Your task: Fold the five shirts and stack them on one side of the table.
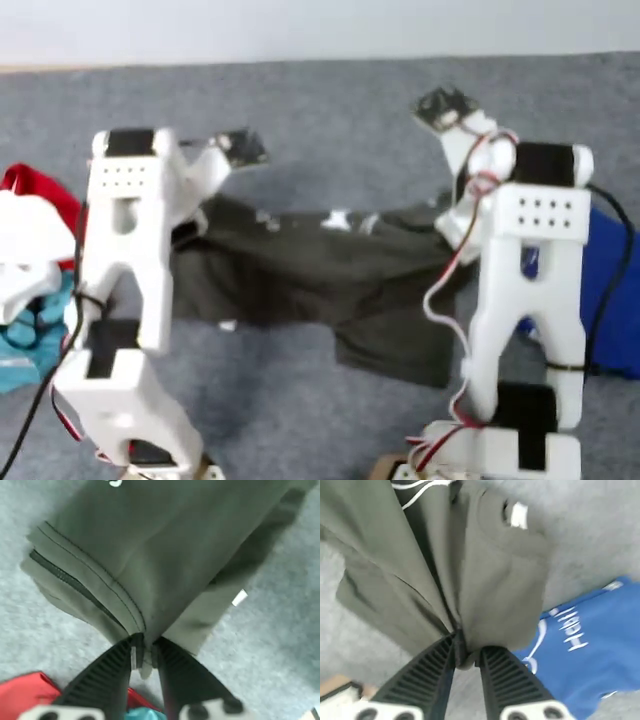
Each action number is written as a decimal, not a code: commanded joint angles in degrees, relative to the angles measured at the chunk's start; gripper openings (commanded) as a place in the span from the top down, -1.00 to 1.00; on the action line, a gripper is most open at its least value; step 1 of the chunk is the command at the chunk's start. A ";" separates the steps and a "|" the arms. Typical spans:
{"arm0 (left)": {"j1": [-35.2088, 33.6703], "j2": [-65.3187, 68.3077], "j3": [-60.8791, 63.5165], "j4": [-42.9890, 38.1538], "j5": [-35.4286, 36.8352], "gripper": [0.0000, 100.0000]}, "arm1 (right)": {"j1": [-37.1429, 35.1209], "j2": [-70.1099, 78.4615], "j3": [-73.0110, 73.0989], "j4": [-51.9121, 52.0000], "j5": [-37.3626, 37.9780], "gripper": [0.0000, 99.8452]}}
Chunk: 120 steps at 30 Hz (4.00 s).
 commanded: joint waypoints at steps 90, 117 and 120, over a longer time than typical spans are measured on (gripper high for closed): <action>-16.88 -15.65 31.34 -35.87 10.99 0.99 | -13.49 32.66 -25.14 -10.07 -19.08 0.49; -15.38 -15.65 31.16 -36.75 10.99 0.99 | -16.75 29.67 -9.85 -11.21 -9.76 0.49; -15.65 -15.65 31.16 -36.66 10.99 0.99 | -20.18 36.79 -17.14 -14.20 -9.93 0.49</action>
